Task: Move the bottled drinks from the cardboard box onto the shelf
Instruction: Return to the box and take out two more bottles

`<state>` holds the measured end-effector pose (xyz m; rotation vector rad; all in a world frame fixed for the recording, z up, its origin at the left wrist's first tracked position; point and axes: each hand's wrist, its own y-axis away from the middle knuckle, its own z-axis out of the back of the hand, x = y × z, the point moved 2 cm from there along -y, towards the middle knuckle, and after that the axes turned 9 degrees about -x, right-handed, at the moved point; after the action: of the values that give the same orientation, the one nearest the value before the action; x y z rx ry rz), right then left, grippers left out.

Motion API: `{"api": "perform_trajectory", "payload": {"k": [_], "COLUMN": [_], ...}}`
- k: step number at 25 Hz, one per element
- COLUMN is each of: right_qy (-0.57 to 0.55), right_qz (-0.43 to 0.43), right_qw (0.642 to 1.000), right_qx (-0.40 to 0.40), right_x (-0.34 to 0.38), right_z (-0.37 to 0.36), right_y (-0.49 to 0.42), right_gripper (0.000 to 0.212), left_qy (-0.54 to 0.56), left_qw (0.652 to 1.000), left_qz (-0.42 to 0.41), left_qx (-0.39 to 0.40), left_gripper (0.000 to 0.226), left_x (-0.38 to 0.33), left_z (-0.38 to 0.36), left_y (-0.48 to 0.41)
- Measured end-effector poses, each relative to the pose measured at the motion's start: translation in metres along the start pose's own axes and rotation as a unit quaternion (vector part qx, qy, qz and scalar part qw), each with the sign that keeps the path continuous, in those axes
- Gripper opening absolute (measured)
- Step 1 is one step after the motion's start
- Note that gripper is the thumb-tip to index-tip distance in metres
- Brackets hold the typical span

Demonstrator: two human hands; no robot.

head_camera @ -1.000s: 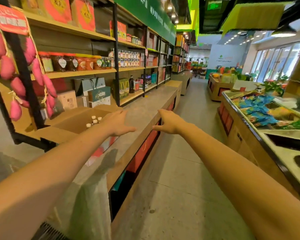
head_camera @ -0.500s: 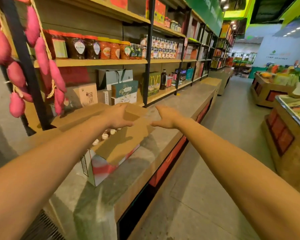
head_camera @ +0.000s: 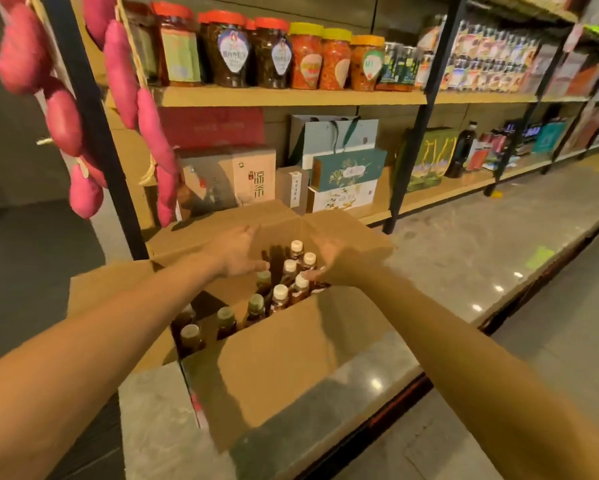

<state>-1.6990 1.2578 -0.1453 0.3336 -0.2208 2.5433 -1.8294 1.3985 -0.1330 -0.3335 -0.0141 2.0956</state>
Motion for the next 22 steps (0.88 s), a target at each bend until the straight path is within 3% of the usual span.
{"api": "perform_trajectory", "payload": {"k": [7,11,14,22], "right_qy": [-0.040,-0.127,-0.176,-0.121], "right_qz": [0.144,0.131,0.141,0.145], "right_qw": [0.984,0.969,0.953,0.937], "right_qx": [0.098,0.170,0.203,0.293], "right_x": [-0.056,-0.061,-0.054,-0.078], "right_z": [-0.047,-0.087,-0.116,-0.160], "right_y": [-0.126,-0.162,-0.169,-0.202], "right_gripper": [0.075,0.076,0.073,0.078], "left_qy": [0.036,0.079,0.122,0.177], "left_qw": [0.983,0.961,0.951,0.948], "left_qz": [0.176,0.259,0.277,0.222], "left_qx": [0.028,0.045,0.069,0.140], "left_gripper": [0.086,0.086,0.089,0.079], "left_x": [0.019,0.026,0.033,0.071], "left_z": [-0.061,-0.098,-0.129,-0.179], "left_y": [-0.078,-0.084,-0.085,-0.096]}}
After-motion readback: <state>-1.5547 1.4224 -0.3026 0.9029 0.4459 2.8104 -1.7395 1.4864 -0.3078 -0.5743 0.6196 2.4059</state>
